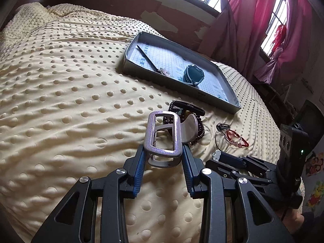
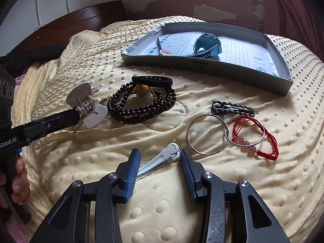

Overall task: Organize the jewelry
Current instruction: 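Carry the clip and buckle into the grey tray with both tools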

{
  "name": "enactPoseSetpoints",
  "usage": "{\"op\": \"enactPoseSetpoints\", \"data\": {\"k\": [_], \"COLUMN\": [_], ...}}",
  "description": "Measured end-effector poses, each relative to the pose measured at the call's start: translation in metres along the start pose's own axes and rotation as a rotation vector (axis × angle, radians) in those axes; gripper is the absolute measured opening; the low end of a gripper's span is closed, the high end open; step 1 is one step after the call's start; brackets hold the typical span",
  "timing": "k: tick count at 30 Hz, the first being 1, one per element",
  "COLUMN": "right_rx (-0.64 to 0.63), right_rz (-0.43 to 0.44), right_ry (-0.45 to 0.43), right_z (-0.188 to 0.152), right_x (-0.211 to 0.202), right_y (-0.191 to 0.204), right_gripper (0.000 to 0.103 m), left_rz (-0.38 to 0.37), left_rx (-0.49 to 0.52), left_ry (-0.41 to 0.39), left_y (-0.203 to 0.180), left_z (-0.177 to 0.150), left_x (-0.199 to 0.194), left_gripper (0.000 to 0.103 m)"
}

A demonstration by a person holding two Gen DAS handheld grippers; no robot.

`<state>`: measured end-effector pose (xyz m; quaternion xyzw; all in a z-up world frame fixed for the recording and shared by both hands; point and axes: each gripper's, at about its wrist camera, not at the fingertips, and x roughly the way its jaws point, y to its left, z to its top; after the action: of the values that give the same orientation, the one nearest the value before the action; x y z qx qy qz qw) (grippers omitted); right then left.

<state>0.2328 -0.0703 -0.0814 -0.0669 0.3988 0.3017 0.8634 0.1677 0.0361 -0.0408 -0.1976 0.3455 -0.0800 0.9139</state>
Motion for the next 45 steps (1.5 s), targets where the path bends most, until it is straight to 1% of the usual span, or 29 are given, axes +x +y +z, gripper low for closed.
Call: {"op": "enactPoseSetpoints", "data": {"k": [1,3,4,5,7,8,11,15,21,24,27,31,34,37,38,41,45], "right_rx": [0.009,0.018,0.015,0.004,-0.019,-0.030,-0.037,-0.002,0.045,0.049,0.069,0.099,0.142,0.194,0.215,0.237,0.250], "right_rz": [-0.003,0.000,0.001,0.000,-0.009,-0.016,-0.024,-0.006,0.022,0.036,0.024,-0.019,-0.062,-0.097,-0.105,-0.135,-0.124], "right_ry": [-0.001,-0.004,-0.005,-0.007,-0.007,-0.008,-0.013,-0.033,-0.140,-0.182,-0.232,-0.266,-0.284,-0.281,-0.277,-0.251,-0.231], "right_z": [0.000,0.001,0.002,0.002,0.003,0.002,0.002,0.003,0.017,0.034,0.053,0.086,0.113,0.127,0.132,0.138,0.136], "right_x": [0.000,0.002,0.003,0.004,0.006,0.006,0.004,-0.003,-0.030,-0.042,-0.050,-0.043,-0.028,-0.009,-0.002,0.017,0.033], "right_y": [0.000,0.003,0.005,0.008,0.013,0.016,0.020,0.016,0.008,-0.002,-0.020,-0.049,-0.073,-0.092,-0.098,-0.107,-0.109], "right_gripper": [0.038,0.031,0.028,0.024,0.021,0.017,0.016,0.016,0.015,0.015,0.015,0.015,0.015,0.015,0.015,0.015,0.015], "left_rz": [0.002,0.005,0.006,0.008,0.007,0.006,0.003,-0.007,-0.031,-0.048,-0.040,-0.035,-0.037,-0.010,-0.004,-0.006,0.013], "left_rx": [-0.003,-0.005,-0.005,-0.005,-0.009,-0.012,-0.019,-0.011,0.002,-0.018,-0.009,0.011,0.023,0.054,0.059,0.062,0.072], "left_ry": [-0.002,-0.001,0.000,-0.001,-0.003,-0.003,-0.007,-0.026,-0.061,-0.101,-0.133,-0.173,-0.181,-0.176,-0.170,-0.113,-0.063], "left_y": [0.001,0.001,0.002,0.002,0.002,0.003,0.005,0.005,0.000,-0.001,-0.003,-0.003,-0.005,-0.010,-0.011,-0.009,-0.001], "left_z": [0.000,0.001,0.001,0.001,0.002,0.002,0.002,0.005,0.012,0.028,0.052,0.093,0.122,0.141,0.144,0.144,0.137], "left_x": [-0.001,-0.001,-0.001,-0.001,-0.002,-0.002,-0.004,-0.007,-0.014,-0.012,-0.006,0.011,0.030,0.053,0.061,0.087,0.108], "left_gripper": [0.030,0.030,0.030,0.030,0.030,0.030,0.030,0.030,0.030,0.030,0.030,0.030,0.030,0.030,0.030,0.030,0.030]}}
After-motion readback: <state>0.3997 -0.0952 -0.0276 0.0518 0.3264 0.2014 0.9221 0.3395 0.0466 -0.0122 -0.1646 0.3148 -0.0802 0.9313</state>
